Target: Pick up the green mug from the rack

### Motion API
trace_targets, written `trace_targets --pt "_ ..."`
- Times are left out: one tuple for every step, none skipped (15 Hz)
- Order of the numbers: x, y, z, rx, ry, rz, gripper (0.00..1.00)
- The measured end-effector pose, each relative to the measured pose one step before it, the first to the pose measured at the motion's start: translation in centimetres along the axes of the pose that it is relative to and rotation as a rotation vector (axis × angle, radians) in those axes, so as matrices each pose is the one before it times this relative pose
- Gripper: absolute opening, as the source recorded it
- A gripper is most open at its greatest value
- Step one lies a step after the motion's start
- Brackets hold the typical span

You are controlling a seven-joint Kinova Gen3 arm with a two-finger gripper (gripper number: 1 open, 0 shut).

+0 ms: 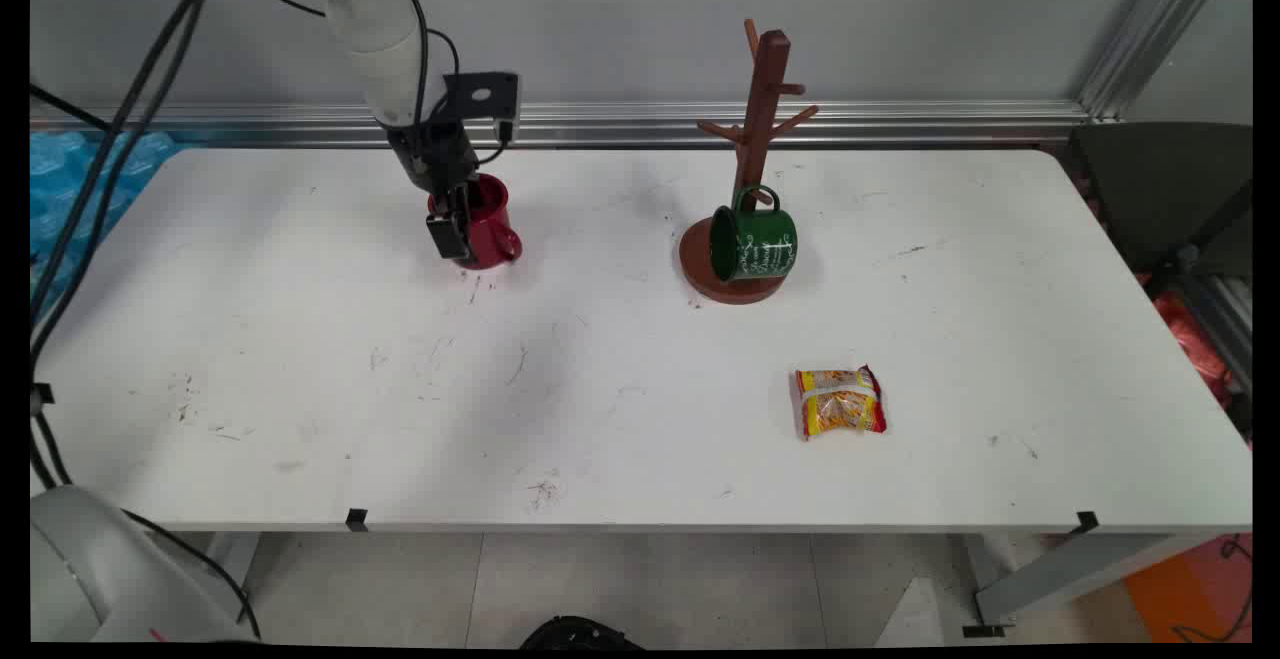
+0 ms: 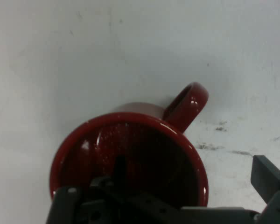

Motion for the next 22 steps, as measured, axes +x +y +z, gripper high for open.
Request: trace_targets --pt "-0.082 0.05 -0.469 0.00171 0.0114 0.00463 1.0" --pt "-0.113 0.096 -0.554 0.00047 0.01156 0.00629 1.0" --pt "-0.151 0.136 -0.535 -0.00043 0.01005 0.00465 1.0" --pt "-0.187 0.124 -0.398 -0.0019 0.00657 0.00126 1.0" --pt "-0.255 0.179 -0.62 -0.00234 0.01014 0.00128 1.0" --pt "-0.311 0.217 -0.797 -0.00245 0.01426 0.0001 1.0" --pt "-0.293 0.209 -0.857 -0.00039 0.01819 0.00051 1.0" --pt "-0.243 0.182 -0.755 0.00042 0.0176 -0.00042 1.0" --pt "-0.279 0.241 -0.933 0.00092 0.02399 -0.00338 1.0" --pt "-0.253 0.271 -0.917 -0.00147 0.02587 -0.00611 1.0" --pt "-0.211 0.264 -0.774 -0.00202 0.02276 -0.00737 1.0" --pt "-0.245 0.369 -0.877 -0.00421 0.02705 -0.01184 1.0" --pt "-0.231 0.425 -0.85 -0.00615 0.02744 -0.01474 1.0" --pt "-0.174 0.369 -0.689 -0.00627 0.02295 -0.01311 1.0" --pt "-0.157 0.513 -0.75 -0.01079 0.02754 -0.01641 1.0" --pt "-0.149 0.603 -0.699 -0.01275 0.02696 -0.01965 1.0" --pt "-0.102 0.523 -0.517 -0.01249 0.02235 -0.01714 1.0" --pt "-0.079 0.664 -0.581 -0.0159 0.02798 -0.02008 1.0" --pt "0.042 0.691 -0.459 -0.01656 0.02733 -0.0193 1.0" --pt "0.035 0.587 -0.344 -0.0134 0.02306 -0.01741 1.0" --pt "0.022 0.411 -0.181 -0.00905 0.01523 -0.01386 1.0" --pt "0.079 0.57 -0.212 -0.01247 0.02262 -0.02062 1.0"
